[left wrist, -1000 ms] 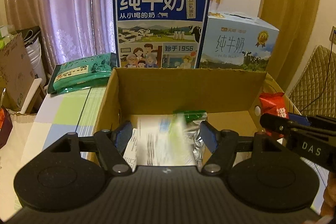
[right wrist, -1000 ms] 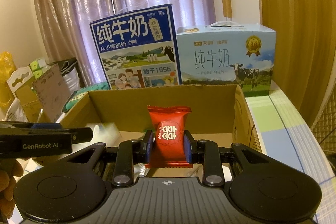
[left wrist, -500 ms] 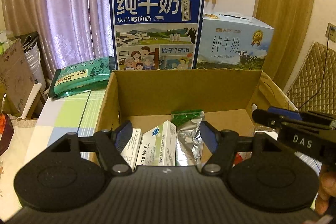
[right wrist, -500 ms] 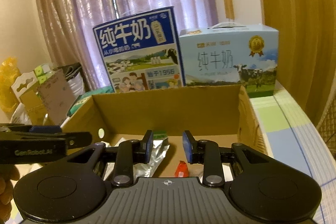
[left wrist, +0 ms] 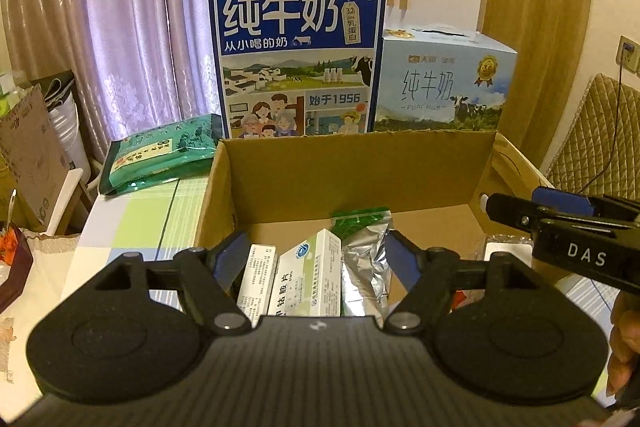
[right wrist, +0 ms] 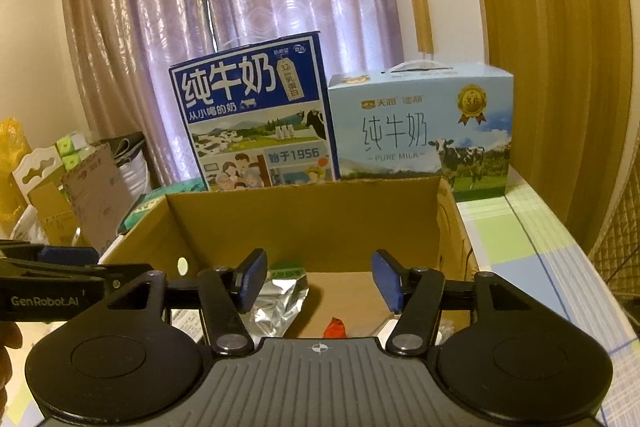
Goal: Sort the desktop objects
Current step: 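Move both grippers back toward the green box and black cable on the table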
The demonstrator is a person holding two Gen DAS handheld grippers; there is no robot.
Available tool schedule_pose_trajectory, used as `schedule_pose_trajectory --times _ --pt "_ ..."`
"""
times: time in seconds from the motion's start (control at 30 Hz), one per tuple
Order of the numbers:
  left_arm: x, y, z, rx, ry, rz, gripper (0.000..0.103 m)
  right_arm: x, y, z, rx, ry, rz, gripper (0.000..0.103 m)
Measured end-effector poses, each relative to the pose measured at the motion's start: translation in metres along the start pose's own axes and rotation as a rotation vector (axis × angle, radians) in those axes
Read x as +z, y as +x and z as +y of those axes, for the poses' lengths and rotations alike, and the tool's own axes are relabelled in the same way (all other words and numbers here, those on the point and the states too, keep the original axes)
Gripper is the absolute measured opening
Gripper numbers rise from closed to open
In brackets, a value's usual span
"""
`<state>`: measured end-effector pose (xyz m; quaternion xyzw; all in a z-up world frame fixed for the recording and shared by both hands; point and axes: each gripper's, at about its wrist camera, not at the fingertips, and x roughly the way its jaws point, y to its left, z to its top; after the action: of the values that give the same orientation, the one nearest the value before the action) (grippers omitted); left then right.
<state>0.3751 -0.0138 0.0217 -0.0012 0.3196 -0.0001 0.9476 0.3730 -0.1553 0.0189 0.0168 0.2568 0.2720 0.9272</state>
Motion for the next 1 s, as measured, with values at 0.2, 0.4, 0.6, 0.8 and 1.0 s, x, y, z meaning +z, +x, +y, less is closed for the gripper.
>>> schedule_pose_trajectory --times 0.2,0.4,0.6,0.8,1.0 --pt "-0.004 -0.010 -0.001 -0.004 0.034 -0.005 0.077 -0.003 -0.004 0.001 -0.005 -0.017 -0.003 0.058" --pt "-0.009 -0.030 -0.005 -0.030 0.106 -0.031 0.086 -0.004 -0.017 -0.001 -0.015 -0.035 -0.026 0.059" --pt "-0.028 -0.046 -0.018 -0.068 0.218 -0.016 0.086 -0.012 -0.045 -0.006 -0.024 -0.032 -0.051 0.063" --pt "-0.060 -0.067 -0.030 -0.123 0.297 -0.015 0.087 -0.031 -0.073 -0.012 -0.023 -0.057 -0.032 0.065" --pt "-0.093 -0.080 -0.043 -0.162 0.388 0.037 0.087 -0.055 -0.097 -0.022 -0.033 -0.073 0.027 0.066"
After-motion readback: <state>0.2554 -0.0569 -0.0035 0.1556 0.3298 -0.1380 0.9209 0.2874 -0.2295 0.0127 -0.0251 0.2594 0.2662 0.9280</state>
